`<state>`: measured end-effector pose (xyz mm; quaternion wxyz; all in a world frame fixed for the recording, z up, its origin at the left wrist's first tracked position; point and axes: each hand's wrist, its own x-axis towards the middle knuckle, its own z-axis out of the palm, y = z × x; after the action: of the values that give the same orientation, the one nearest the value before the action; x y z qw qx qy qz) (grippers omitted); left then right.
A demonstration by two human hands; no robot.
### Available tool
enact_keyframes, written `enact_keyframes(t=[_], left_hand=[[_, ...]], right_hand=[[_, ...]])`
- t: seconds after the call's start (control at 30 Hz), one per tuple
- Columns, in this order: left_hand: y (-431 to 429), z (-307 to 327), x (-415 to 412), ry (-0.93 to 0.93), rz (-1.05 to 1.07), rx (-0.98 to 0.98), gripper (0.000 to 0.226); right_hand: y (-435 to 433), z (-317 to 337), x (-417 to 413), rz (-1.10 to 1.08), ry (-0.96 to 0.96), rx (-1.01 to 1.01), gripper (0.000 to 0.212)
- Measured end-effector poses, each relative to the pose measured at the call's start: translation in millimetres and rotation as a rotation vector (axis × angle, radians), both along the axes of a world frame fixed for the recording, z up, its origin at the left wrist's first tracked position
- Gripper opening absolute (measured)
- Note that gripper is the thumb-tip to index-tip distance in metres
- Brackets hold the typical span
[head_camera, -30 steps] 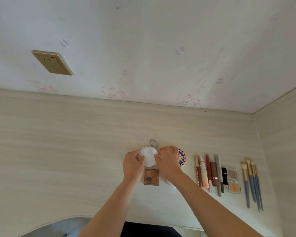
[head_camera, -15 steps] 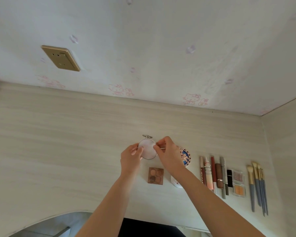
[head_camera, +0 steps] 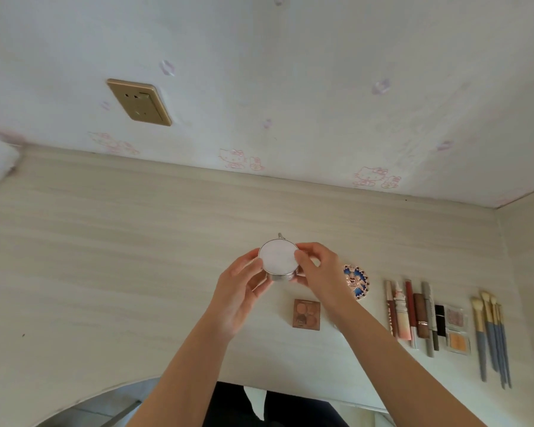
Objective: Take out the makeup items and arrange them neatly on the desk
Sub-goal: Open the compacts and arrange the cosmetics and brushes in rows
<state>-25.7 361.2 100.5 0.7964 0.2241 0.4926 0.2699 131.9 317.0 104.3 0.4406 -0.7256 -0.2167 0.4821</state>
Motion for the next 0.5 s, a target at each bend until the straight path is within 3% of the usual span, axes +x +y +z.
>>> enact_keyframes(t=[0.13,0.27,0.5], left_hand=[[15,8,-23,-0.008,-0.18,0.135,0.047],[38,15,-46,0.111,-0.347,0.271,0.058],[70,17,-100,0.144,-0.561,0.471,0.068]], right_hand=[[7,6,-22,-0.122,0.052,-0.022,0.017],[14,13,-54,-0.204,0.118,0.003,0.017],[19,18,-117,-0.252,0.04,0.023,0.021]])
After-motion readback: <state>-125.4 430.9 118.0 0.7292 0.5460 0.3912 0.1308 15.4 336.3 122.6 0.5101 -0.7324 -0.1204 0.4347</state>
